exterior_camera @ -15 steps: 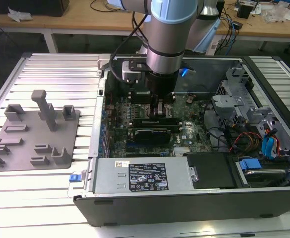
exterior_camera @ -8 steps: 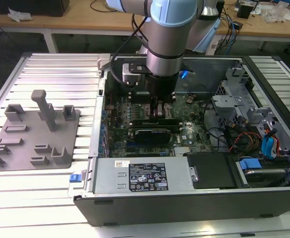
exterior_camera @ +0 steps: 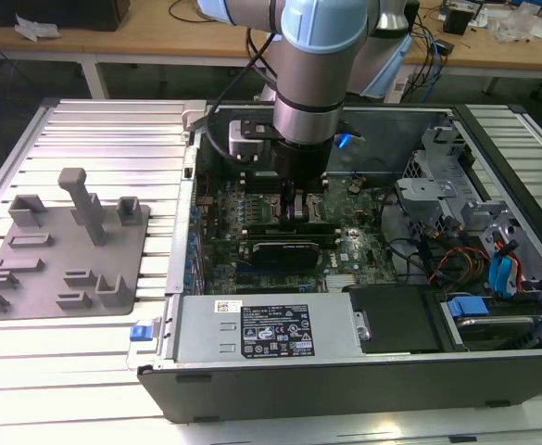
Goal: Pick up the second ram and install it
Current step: 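Insert the second ram into the second slot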
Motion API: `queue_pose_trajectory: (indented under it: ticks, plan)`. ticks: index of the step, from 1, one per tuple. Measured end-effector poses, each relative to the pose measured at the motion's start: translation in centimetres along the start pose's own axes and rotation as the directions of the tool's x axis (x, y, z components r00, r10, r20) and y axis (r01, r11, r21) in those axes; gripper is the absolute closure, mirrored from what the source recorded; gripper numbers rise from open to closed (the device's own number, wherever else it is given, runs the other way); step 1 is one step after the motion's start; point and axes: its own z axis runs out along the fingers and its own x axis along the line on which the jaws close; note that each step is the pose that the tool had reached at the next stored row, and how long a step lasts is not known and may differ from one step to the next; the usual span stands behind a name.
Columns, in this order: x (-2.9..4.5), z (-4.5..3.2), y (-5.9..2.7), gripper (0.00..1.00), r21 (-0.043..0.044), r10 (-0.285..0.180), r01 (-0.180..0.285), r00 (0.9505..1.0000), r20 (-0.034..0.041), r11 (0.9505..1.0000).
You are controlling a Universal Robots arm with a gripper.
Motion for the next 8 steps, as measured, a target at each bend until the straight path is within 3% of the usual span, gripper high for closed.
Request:
queue_pose_trajectory:
  ticks: [4, 8]
  plan:
    - [0.0, -0.23, 0.01, 0.83, 0.0001, 0.0, 0.0, 1.0, 0.0007, 1.0]
    - [0.01, -1.2, 0.0, 0.83, 0.0, 0.0, 0.0, 1.0, 0.0007, 1.0]
